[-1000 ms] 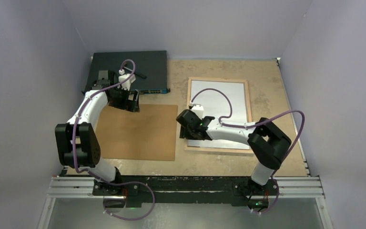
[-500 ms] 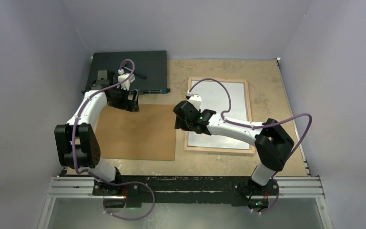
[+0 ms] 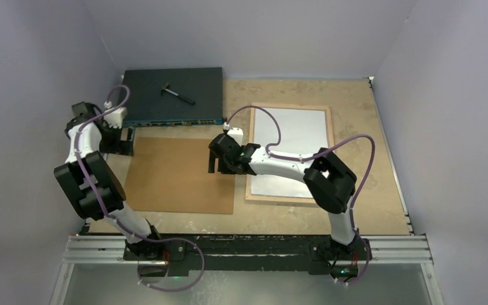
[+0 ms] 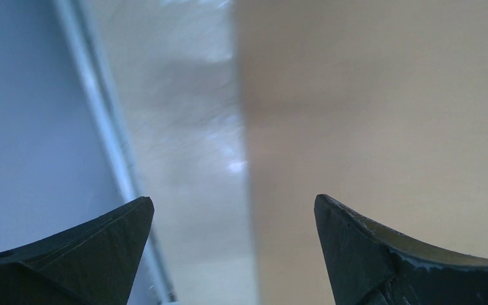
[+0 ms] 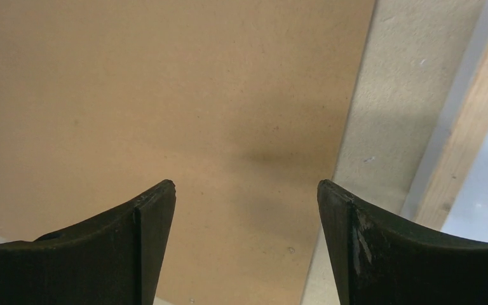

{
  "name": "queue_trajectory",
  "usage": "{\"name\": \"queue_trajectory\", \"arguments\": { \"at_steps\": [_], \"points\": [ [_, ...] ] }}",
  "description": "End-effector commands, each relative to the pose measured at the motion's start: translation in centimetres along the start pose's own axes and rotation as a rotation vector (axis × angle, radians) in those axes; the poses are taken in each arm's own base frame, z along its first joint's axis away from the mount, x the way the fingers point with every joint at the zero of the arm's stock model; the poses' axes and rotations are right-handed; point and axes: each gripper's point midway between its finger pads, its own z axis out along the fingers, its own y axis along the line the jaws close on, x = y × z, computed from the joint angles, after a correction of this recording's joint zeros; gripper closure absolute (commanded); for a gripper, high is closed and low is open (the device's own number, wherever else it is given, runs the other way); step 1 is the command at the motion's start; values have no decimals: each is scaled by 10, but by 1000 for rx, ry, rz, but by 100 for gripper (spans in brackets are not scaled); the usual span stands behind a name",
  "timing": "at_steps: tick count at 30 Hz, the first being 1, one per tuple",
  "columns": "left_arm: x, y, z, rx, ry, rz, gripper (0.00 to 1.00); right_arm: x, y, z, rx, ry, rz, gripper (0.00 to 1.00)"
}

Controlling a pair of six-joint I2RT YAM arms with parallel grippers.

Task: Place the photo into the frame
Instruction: Adjust the photo in the photo frame.

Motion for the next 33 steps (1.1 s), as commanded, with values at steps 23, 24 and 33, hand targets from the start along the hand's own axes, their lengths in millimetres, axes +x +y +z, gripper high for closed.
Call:
{"name": "queue_trajectory", "arguments": {
  "at_steps": [23, 24, 33],
  "points": [
    [93, 46, 51, -76, 164, 9, 18, 18, -20, 12, 97, 40, 65, 4],
    [84, 47, 44, -71, 145, 6, 19, 16, -20, 10, 94, 35, 68, 4],
    [18, 63, -22, -125, 13, 65, 23, 5, -30, 5, 112, 21, 99, 4]
  ]
}}
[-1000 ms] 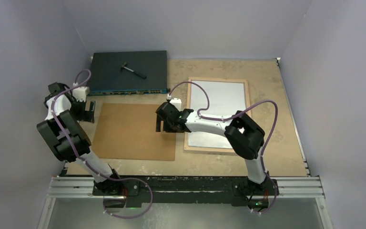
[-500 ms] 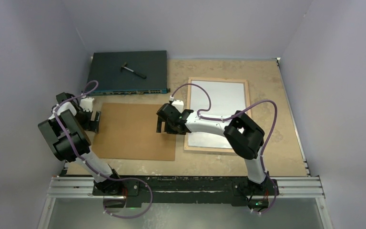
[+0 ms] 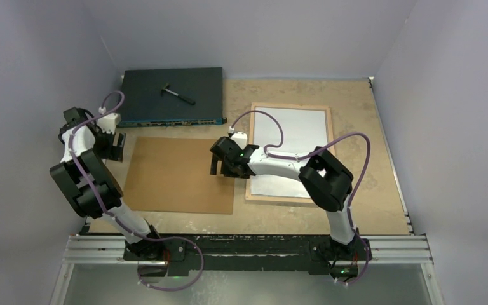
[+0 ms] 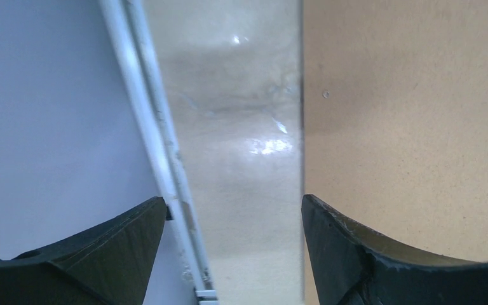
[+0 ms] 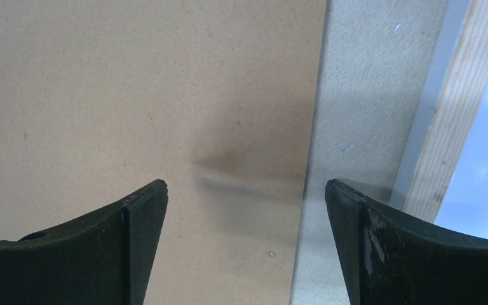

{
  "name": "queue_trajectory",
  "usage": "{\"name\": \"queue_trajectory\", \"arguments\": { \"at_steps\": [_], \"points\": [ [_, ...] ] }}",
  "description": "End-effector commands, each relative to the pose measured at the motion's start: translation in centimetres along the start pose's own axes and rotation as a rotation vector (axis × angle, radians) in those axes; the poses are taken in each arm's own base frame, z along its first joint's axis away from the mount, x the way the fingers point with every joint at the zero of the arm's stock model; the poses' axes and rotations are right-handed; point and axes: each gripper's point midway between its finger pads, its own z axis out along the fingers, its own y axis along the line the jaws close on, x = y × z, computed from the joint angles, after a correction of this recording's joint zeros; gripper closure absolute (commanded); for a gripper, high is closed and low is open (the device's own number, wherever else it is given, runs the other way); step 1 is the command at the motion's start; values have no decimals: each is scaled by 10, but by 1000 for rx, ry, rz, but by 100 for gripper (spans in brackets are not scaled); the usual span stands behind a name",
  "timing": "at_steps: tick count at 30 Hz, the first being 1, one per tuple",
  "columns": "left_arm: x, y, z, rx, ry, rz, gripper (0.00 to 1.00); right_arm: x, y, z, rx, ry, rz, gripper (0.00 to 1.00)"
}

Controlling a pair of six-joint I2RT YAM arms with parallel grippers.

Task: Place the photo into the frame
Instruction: Adjust the photo in the photo frame, then move the photo frame item to the center of the board.

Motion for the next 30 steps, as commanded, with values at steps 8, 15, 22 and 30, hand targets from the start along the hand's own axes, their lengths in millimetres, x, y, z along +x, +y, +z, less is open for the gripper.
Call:
{"name": "queue_trajectory", "arguments": {
  "at_steps": [8, 15, 22, 30],
  "points": [
    [-3, 21, -2, -124, -16, 57, 25, -18, -16, -4, 51, -38, 48, 3],
    [15, 0, 36, -94, 34, 61, 25, -16, -17, 6, 63, -33, 57, 2],
    [28, -29, 62, -59, 92, 83, 27, -13, -3, 18, 20, -17, 83, 3],
    [36, -73, 75, 7, 128, 137, 32, -16, 34, -1, -173, 58, 163, 3]
  ]
}}
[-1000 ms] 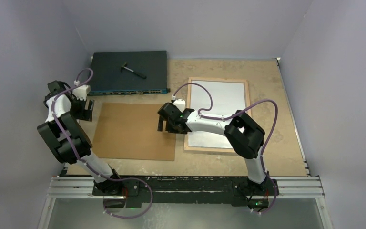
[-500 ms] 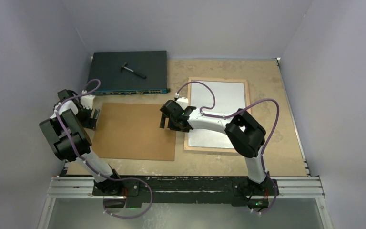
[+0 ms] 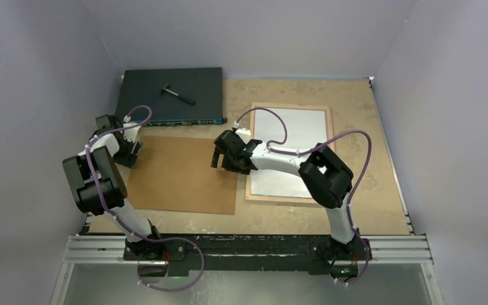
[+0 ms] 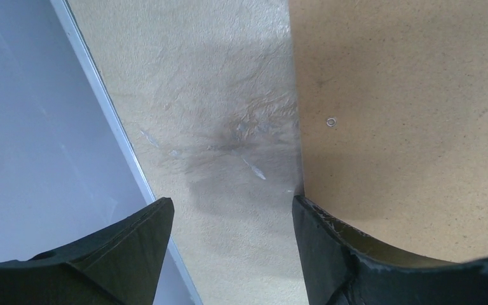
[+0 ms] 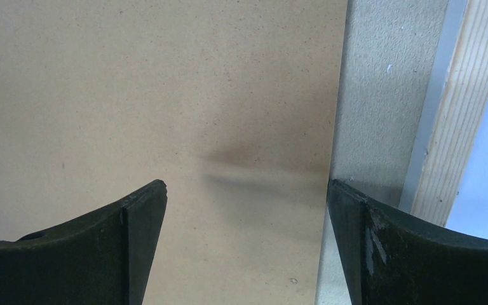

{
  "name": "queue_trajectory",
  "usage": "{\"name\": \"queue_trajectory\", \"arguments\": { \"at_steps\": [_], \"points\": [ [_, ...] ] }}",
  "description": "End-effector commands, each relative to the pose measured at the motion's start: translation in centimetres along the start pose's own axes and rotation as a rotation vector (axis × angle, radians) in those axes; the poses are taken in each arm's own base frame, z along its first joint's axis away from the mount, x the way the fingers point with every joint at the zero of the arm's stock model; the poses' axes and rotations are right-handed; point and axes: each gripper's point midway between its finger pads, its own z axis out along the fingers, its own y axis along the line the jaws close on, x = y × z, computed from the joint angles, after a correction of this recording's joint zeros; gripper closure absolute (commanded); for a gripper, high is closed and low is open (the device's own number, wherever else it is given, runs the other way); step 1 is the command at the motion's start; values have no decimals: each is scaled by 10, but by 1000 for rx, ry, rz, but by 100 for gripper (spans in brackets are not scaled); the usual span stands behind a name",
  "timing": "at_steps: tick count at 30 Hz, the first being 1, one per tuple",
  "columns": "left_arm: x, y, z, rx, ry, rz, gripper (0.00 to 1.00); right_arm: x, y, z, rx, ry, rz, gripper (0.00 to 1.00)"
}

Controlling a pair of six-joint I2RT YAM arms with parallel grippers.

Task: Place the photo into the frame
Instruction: Move the photo frame item to the center of the board.

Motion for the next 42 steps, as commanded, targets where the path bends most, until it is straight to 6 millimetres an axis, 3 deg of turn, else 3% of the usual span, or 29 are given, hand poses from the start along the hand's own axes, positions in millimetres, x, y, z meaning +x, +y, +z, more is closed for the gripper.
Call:
{"name": "queue_trajectory", "arguments": {
  "at_steps": [1, 5, 8, 13, 17, 28, 36, 42],
  "points": [
    [29, -67, 26, 179, 87, 3, 33, -4, 39, -17, -183, 62, 94, 2],
    [32, -80, 25, 209, 94, 24, 35, -29, 72, -58, -367, 58, 155, 3],
    [29, -87, 21, 224, 90, 39, 36, -44, 84, -85, -441, 31, 175, 3],
    [23, -106, 14, 251, 87, 82, 38, -55, 78, -108, -474, 8, 217, 4],
    [13, -126, 6, 282, 74, 136, 39, -60, 56, -113, -454, -7, 261, 4],
    [-8, -181, -7, 341, 71, 256, 42, -72, -37, -115, -375, -69, 389, 4],
    [-5, -174, -6, 279, 88, 272, 43, -47, -90, -87, -306, -15, 386, 5],
    [-5, -170, -8, 257, 89, 265, 43, -35, -114, -77, -259, 8, 350, 7]
  ]
}}
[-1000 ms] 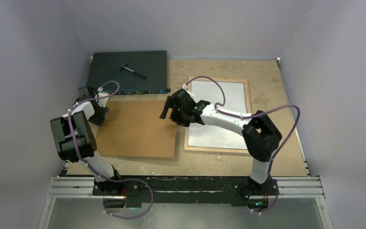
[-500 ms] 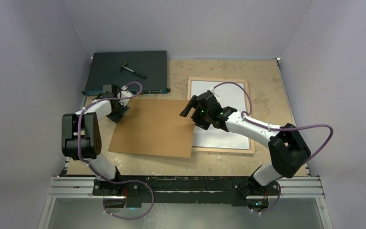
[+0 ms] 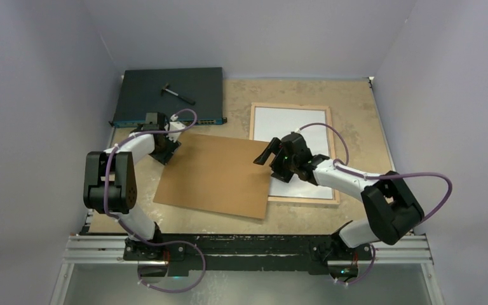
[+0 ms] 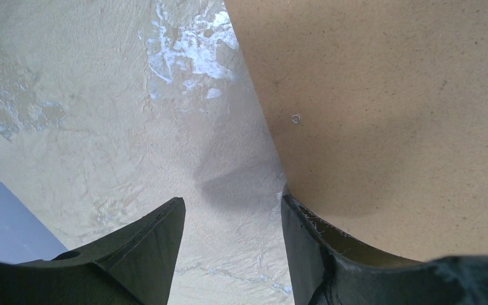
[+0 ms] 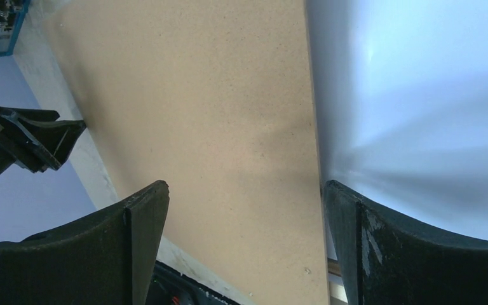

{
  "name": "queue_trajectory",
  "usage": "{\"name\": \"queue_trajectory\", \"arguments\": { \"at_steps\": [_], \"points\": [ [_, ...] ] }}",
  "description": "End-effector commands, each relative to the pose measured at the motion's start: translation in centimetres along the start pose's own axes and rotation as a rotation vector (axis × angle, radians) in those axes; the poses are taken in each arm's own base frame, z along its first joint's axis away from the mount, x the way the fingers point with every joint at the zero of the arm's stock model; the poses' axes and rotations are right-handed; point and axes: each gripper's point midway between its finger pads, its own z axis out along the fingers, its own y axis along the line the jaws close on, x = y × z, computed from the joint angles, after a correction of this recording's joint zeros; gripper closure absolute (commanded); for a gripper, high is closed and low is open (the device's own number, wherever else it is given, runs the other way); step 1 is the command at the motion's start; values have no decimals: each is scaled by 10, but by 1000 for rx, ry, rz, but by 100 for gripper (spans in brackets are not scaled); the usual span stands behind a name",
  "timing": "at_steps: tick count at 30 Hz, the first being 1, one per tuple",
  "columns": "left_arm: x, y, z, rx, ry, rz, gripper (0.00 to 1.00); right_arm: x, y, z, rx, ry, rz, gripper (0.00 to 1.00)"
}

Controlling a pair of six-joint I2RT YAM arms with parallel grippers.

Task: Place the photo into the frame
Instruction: Move the photo frame item to the center of the board, then turn over the photo frame item.

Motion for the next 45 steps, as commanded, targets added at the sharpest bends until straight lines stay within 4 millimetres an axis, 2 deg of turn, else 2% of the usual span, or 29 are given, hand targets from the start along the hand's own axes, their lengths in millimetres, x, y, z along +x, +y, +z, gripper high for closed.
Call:
{"name": "queue_trajectory", "arguments": {
  "at_steps": [1, 6, 11, 19, 25, 31, 33, 37, 41, 43, 45],
  "points": [
    [41, -57, 7, 204, 131, -30, 43, -4, 3, -2, -40, -1, -51, 7],
    [40, -53, 4, 191, 131, -28, 44, -7, -10, -7, -16, -29, -71, 8],
    [39, -53, 2, 193, 134, -33, 44, -1, -13, -4, -29, 1, -82, 15],
    [38, -55, 2, 208, 135, -35, 45, 2, 5, -2, -119, 23, -119, 30],
    [38, -57, 4, 224, 141, -36, 47, 13, 14, 1, -188, 83, -121, 33],
    [38, -57, 5, 229, 142, -33, 48, 19, -5, 7, -129, 97, -96, 30],
    [38, -58, 5, 229, 142, -31, 49, 19, -5, 6, -137, 92, -93, 30],
    [36, -56, 4, 226, 135, -28, 49, 14, 15, -7, -213, 73, -88, 38],
    [36, -58, 3, 236, 135, -32, 50, 5, 57, -38, -371, 38, -109, 53],
    [34, -59, 3, 243, 132, -35, 50, -2, 81, -58, -471, 5, -123, 54],
    [33, -59, 2, 247, 127, -39, 51, 0, 99, -76, -565, 14, -137, 53]
  ]
}}
